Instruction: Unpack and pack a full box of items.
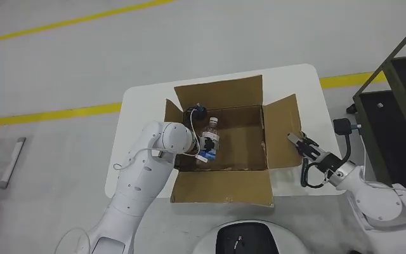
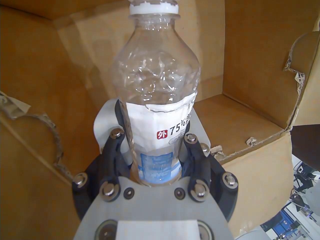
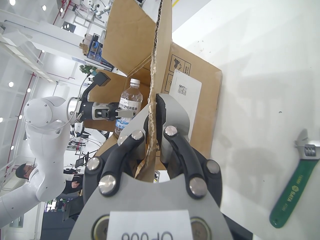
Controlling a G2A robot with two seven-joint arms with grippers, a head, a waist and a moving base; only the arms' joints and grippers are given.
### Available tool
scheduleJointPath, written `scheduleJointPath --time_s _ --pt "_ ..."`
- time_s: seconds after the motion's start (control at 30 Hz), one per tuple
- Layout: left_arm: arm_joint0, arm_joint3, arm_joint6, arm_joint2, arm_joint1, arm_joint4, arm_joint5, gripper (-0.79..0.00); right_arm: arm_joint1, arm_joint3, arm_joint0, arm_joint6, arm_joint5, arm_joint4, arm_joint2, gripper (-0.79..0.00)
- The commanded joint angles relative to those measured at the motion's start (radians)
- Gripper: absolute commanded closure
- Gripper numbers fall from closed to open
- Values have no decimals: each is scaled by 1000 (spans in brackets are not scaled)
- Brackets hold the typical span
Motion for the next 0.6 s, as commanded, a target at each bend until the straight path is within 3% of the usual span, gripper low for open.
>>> scheduleJointPath --time_s 0.0,0.57 --pt "12 14 17 3 -2 -8 9 0 0 1 0 0 0 -3 -2 0" --pt "-122 292 -5 167 -73 12 175 0 4 -5 -8 -8 -2 2 -5 0"
